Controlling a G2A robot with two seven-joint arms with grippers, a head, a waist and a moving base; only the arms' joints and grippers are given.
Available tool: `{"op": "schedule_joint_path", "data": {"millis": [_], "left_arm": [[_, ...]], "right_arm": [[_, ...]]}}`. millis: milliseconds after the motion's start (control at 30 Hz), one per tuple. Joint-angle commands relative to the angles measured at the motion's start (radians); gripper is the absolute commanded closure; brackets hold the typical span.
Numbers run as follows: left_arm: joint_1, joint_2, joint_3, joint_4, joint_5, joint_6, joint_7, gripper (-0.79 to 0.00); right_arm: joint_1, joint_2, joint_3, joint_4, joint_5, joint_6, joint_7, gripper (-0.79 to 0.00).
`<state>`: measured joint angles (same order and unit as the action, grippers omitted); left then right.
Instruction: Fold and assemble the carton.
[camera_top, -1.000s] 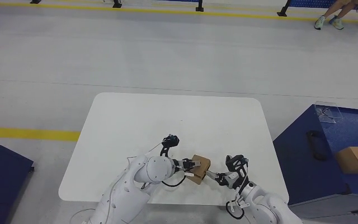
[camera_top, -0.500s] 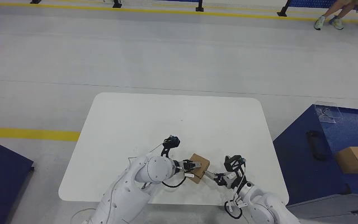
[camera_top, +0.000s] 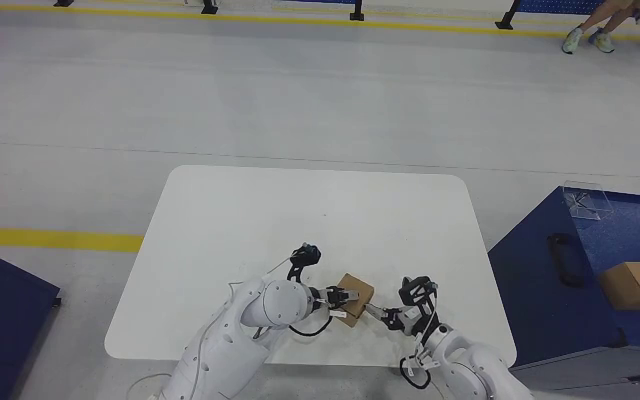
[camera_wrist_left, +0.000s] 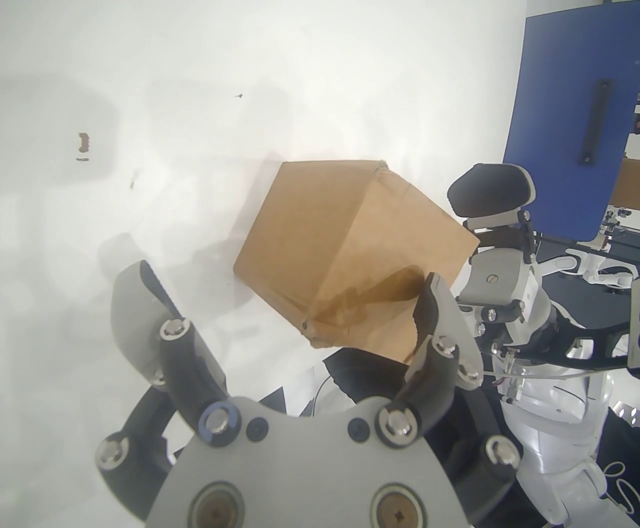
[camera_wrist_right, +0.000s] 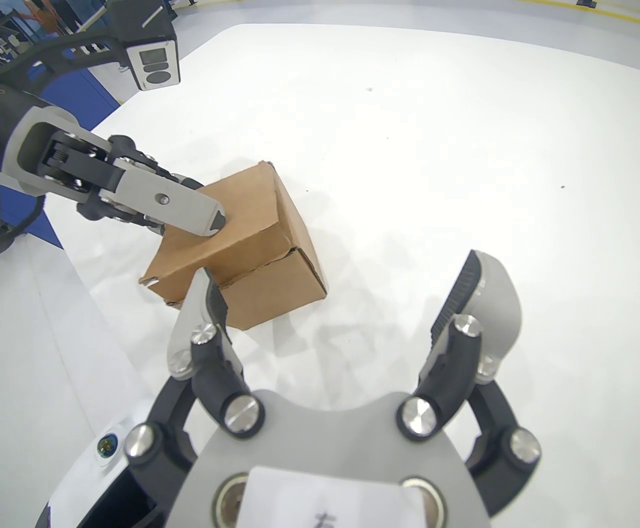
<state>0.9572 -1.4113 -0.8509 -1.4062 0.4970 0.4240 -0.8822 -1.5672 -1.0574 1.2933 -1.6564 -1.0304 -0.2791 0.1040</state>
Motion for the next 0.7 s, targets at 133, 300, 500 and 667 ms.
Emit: {"op": "schedule_joint_path", "data": {"millis": [133,300,500,667], "left_arm": [[-0.007,-0.003,0.010,0.019,0.007,0.013,-0.003,-0.785],[-0.012,-0.005,0.013,0.019,0.011,0.018,-0.003,-0.785],[0.000,0.001,-0.004,-0.028,0.023,0.015,0.008,-0.785],[0.026,0.010,-0.035,-0.093,0.026,-0.021,0.033,-0.785]], "right_arm": [[0.000,-0.003,0.016,-0.015,0.025,0.013,-0.010,-0.785],[0.011,-0.007,0.011,-0.016,0.017,0.035,-0.009,-0.785],[0.029,-0.016,-0.025,0.003,-0.023,0.061,0.001,-0.785],[0.040,-0.020,-0.041,0.020,-0.056,0.080,0.012,-0.785]]}}
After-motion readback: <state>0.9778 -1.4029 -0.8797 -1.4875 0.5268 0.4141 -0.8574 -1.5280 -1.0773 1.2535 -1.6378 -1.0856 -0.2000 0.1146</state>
